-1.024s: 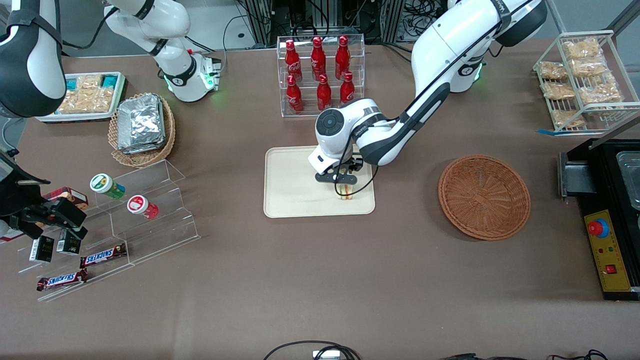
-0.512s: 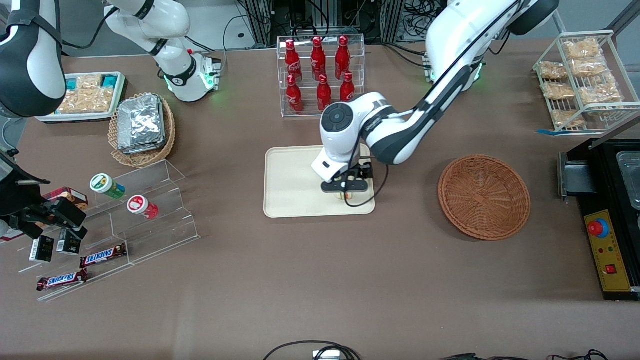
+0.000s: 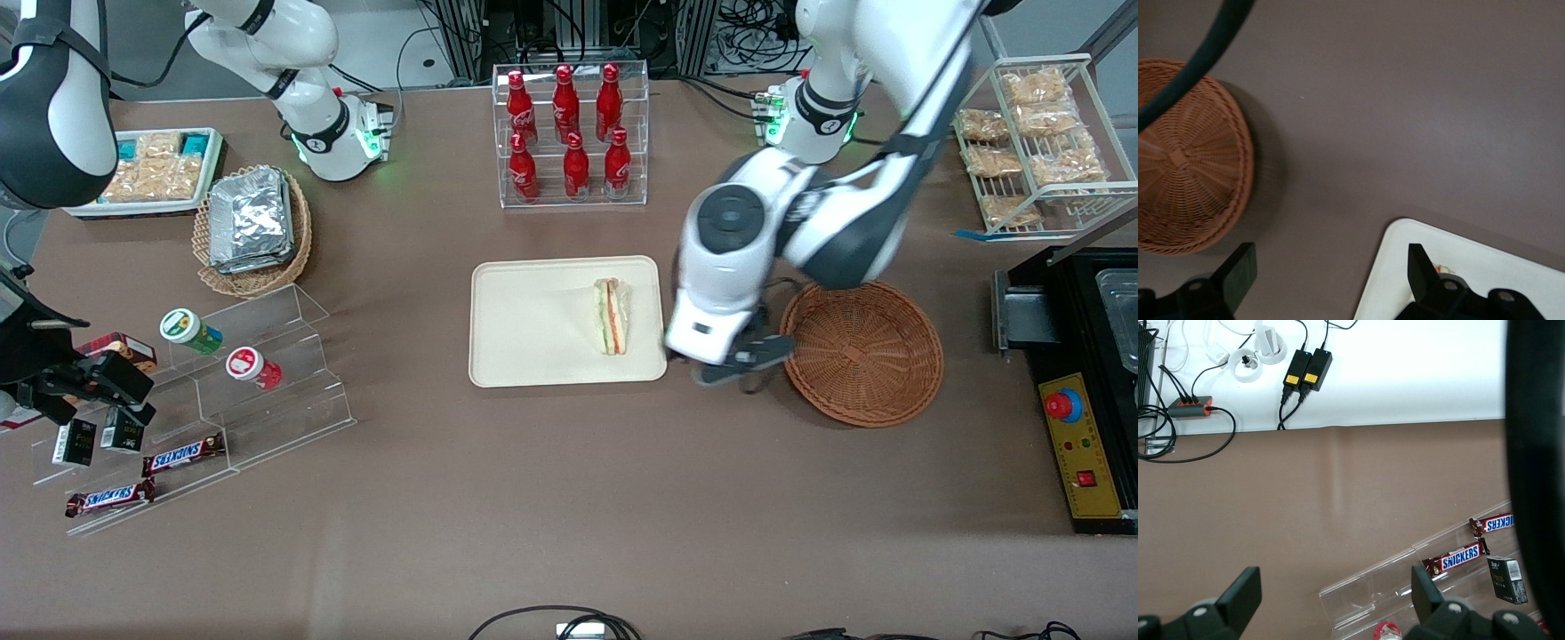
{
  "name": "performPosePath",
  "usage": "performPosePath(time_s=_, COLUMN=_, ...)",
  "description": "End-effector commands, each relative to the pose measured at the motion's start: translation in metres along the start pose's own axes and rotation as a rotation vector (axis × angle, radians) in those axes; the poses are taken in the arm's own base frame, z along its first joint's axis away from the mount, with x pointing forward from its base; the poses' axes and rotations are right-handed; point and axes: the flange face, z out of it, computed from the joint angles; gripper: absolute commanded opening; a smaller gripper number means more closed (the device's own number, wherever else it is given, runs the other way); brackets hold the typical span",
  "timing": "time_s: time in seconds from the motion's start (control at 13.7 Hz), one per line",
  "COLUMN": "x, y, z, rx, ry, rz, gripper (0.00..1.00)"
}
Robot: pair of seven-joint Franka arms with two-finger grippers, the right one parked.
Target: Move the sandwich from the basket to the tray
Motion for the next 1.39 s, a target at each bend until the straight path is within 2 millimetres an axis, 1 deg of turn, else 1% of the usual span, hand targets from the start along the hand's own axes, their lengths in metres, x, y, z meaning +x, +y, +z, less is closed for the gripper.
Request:
performPosePath(time_s=0.0, x=0.014, y=-0.036, z=-0.034, rx=-0.013, ry=-0.009, rz=-0.026, gripper=1.0)
performPosePath(time_s=0.07, x=0.02, y=-0.049, z=-0.044, rx=-0.017, ry=-0.027, rz=0.004, gripper=1.0)
performPosePath(time_s=0.29, x=0.047, y=-0.102, z=-0.077, rx=-0.001, ry=-0.114, rz=0.107, gripper=1.0)
performPosePath(time_s=0.37, x=0.05, y=-0.118, z=-0.089, rx=-0.001, ry=-0.131, rz=0.153, gripper=1.0)
performPosePath(time_s=0.51, x=0.065, y=-0.161, z=-0.104, rx=-0.014, ry=-0.147, rz=0.177, gripper=1.0)
performPosePath(time_s=0.66, x=0.073, y=-0.202, z=-0.12, rx=-0.038, ry=-0.175, rz=0.244, gripper=1.0)
performPosePath(time_s=0.73, x=0.074, y=-0.22, z=-0.129, rx=-0.033, ry=-0.18, rz=0.284, gripper=1.0)
performPosePath(time_s=0.88, x=0.074, y=-0.249, z=-0.144, rx=-0.029, ry=-0.179, rz=0.348, gripper=1.0)
performPosePath(time_s=1.02, x=0.074, y=-0.269, z=-0.155, rx=-0.033, ry=-0.167, rz=0.405, gripper=1.0)
performPosePath(time_s=1.17, x=0.073, y=-0.276, z=-0.161, rx=-0.039, ry=-0.155, rz=0.464, gripper=1.0)
performPosePath(time_s=1.32, x=0.072, y=-0.278, z=-0.165, rx=-0.042, ry=-0.146, rz=0.512, gripper=1.0)
